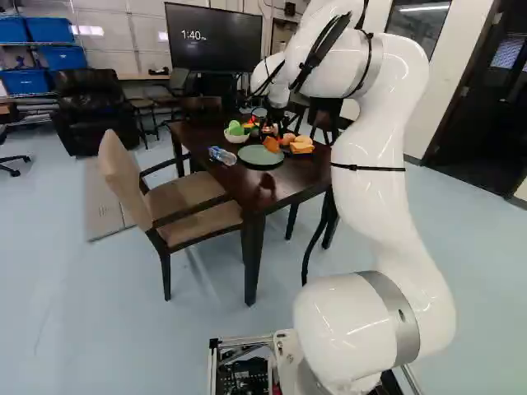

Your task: Move the croissant to the empty plate

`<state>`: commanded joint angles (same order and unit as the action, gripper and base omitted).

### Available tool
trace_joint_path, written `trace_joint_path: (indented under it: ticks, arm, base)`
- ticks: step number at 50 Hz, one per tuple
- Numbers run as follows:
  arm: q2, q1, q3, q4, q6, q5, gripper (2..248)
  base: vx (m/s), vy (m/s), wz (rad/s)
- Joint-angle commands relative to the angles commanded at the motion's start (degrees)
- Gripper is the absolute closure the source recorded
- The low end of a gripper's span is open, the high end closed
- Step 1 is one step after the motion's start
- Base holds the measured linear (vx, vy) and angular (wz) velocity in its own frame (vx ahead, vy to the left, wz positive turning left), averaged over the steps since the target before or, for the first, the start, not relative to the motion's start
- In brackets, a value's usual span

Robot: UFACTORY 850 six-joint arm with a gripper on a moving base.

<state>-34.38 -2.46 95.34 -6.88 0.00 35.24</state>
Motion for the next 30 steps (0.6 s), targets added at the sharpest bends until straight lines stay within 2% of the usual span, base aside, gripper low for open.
trace_joint_path:
  ticks: [30]
  arm:
    - [0.0, 0.0, 0.0, 0.0, 0.0, 0.0, 124]
  base:
    - [0.034, 0.027, -0.006]
